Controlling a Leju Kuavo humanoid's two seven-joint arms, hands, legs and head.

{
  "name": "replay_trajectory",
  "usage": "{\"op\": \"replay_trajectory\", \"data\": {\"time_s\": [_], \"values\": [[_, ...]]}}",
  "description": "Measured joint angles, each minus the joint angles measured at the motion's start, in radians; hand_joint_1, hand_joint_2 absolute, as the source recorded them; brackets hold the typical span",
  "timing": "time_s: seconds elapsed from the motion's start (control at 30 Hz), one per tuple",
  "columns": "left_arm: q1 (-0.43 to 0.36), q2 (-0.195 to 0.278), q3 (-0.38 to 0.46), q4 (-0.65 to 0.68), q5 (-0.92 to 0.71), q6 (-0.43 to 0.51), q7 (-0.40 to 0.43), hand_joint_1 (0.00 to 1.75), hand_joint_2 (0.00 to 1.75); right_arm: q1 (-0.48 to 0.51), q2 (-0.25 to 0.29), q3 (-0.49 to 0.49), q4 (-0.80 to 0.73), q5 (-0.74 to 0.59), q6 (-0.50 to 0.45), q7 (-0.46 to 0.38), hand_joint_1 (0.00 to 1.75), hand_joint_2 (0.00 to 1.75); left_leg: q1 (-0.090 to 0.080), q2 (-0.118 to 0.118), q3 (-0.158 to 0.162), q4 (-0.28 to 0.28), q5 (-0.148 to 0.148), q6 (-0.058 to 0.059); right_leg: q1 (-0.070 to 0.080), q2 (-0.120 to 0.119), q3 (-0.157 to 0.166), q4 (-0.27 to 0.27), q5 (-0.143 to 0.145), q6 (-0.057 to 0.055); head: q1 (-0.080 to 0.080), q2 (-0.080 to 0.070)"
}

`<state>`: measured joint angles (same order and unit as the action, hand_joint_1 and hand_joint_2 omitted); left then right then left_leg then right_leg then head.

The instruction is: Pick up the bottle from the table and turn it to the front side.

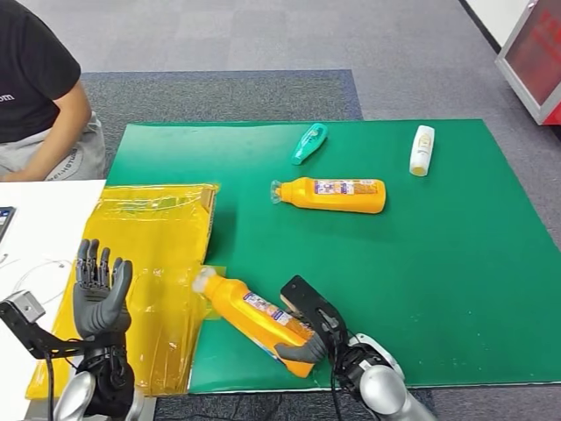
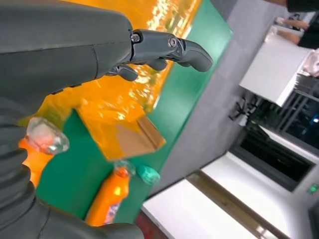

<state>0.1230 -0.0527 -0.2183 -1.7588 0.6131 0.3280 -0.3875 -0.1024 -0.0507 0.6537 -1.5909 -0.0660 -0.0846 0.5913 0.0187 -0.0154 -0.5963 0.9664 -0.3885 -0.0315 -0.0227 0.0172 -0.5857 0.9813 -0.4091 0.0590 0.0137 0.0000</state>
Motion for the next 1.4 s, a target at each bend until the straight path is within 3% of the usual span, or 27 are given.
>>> {"op": "replay_trajectory", "data": {"time_s": [0.37,0.63,0.93,1.2,1.4], "values": [[-0.003,-0.005,-0.088,-0.021,0.089,0.000,0.057,0.00,1.75,-0.031,0.020,-0.001,-0.039,-0.078,-0.018,0.000,1.75,1.75,0.000,0.000,-0.003,0.000,-0.001,0.000,0.000,0.000,-0.003,0.000,0.000,0.000,0.000,0.000],[-0.008,-0.002,-0.138,-0.022,0.065,0.065,0.029,0.00,1.75,-0.037,0.030,-0.013,-0.095,-0.095,-0.122,0.000,1.75,1.75,0.000,0.000,-0.003,0.000,-0.001,0.000,0.000,0.000,-0.004,0.000,0.000,0.000,0.000,0.000],[-0.019,0.060,-0.171,-0.018,0.008,0.091,-0.007,0.00,1.75,-0.033,0.030,-0.035,-0.181,-0.078,-0.197,0.000,1.75,1.75,0.000,0.000,-0.004,0.000,-0.001,0.000,0.000,0.000,-0.005,0.000,-0.001,0.000,0.000,0.000],[-0.019,0.084,-0.192,-0.017,0.010,0.085,-0.006,0.00,1.75,-0.031,0.030,-0.043,-0.212,-0.074,-0.204,0.000,1.75,1.75,0.000,0.000,-0.004,0.000,-0.001,0.000,0.000,0.000,-0.005,0.000,-0.001,0.000,0.000,0.000],[-0.030,0.091,-0.199,-0.009,0.065,0.048,0.019,0.00,1.75,-0.033,0.029,-0.036,-0.224,-0.133,-0.128,0.000,1.75,1.75,0.000,0.000,-0.004,0.000,-0.001,0.000,0.000,0.000,-0.005,0.000,-0.001,0.000,0.000,0.000]]}}
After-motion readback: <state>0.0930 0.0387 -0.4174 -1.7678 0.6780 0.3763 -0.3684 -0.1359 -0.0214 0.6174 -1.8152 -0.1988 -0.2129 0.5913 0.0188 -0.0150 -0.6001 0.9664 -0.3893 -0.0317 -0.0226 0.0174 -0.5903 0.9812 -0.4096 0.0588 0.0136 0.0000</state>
